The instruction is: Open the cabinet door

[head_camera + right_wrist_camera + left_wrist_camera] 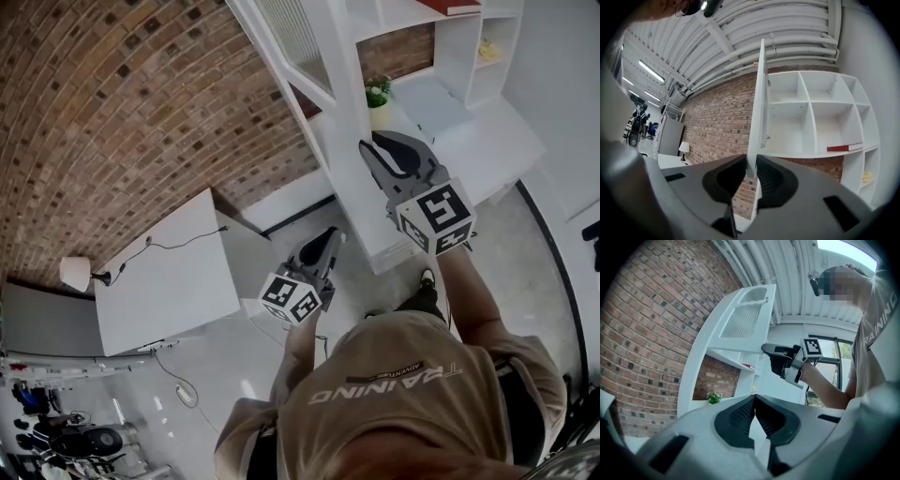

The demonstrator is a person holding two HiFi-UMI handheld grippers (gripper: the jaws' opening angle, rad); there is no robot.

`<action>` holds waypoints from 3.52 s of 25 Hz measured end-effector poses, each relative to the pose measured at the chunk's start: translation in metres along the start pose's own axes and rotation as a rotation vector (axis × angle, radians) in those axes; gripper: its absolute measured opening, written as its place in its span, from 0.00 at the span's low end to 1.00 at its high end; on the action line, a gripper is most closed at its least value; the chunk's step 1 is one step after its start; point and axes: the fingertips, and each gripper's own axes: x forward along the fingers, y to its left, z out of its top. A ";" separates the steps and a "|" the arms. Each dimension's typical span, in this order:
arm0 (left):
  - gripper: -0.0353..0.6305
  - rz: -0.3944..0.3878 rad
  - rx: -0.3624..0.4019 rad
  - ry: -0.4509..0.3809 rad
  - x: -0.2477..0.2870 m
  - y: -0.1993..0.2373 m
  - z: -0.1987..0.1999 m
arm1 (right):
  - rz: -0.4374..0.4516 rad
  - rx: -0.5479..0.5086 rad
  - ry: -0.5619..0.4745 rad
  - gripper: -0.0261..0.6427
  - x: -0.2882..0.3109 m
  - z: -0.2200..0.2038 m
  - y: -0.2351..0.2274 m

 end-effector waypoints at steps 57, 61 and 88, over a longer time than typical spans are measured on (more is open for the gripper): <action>0.06 0.278 -0.013 0.026 0.152 -0.087 -0.022 | 0.165 0.039 0.095 0.06 -0.121 -0.123 -0.168; 0.06 0.328 -0.058 0.008 0.169 -0.103 -0.044 | 0.214 -0.005 0.105 0.06 -0.129 -0.138 -0.174; 0.06 0.338 0.028 -0.076 0.167 -0.076 -0.003 | 0.273 0.042 0.122 0.06 -0.092 -0.123 -0.142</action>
